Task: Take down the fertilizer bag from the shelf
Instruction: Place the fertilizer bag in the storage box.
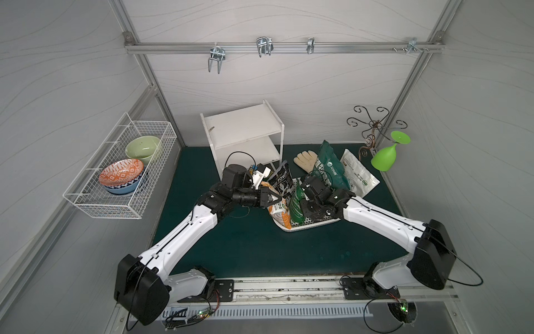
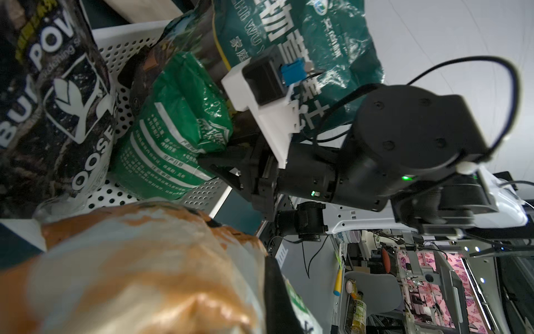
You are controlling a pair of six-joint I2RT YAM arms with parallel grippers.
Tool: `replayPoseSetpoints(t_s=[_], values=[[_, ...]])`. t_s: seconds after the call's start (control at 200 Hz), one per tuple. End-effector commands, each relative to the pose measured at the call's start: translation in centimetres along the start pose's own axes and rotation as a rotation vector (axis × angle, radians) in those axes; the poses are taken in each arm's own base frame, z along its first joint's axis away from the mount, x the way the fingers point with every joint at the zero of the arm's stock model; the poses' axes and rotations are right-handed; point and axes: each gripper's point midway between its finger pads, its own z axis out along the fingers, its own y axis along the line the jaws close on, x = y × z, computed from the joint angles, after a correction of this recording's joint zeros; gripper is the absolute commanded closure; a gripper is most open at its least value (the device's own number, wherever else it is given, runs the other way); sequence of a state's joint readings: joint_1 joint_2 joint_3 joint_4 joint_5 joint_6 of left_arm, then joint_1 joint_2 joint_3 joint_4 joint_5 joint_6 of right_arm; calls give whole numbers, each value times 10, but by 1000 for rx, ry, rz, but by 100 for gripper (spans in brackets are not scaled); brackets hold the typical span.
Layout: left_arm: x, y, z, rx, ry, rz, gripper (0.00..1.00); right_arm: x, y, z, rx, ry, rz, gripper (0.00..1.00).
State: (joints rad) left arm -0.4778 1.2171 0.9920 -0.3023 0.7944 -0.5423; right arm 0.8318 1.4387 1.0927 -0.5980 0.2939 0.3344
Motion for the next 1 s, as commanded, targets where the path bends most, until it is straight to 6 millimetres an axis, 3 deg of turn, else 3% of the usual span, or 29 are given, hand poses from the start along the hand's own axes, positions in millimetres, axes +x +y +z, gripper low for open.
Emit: replayPoseSetpoints(t_s=[0.0, 0.195, 0.37, 0.665, 0.996], values=[[-33, -36, -7, 90, -101, 199, 100, 5, -40, -7, 204, 28, -111, 80], [-35, -28, 12, 89, -69, 180, 100, -7, -51, -22, 259, -28, -152, 79], [-18, -15, 38, 64, 1, 152, 100, -7, -43, -20, 245, -35, -163, 79], [-5, 18, 65, -34, 19, 81, 100, -13, -52, -33, 303, -102, -167, 79], [26, 52, 109, -40, 140, -83, 100, -8, -49, -25, 288, -87, -161, 78]])
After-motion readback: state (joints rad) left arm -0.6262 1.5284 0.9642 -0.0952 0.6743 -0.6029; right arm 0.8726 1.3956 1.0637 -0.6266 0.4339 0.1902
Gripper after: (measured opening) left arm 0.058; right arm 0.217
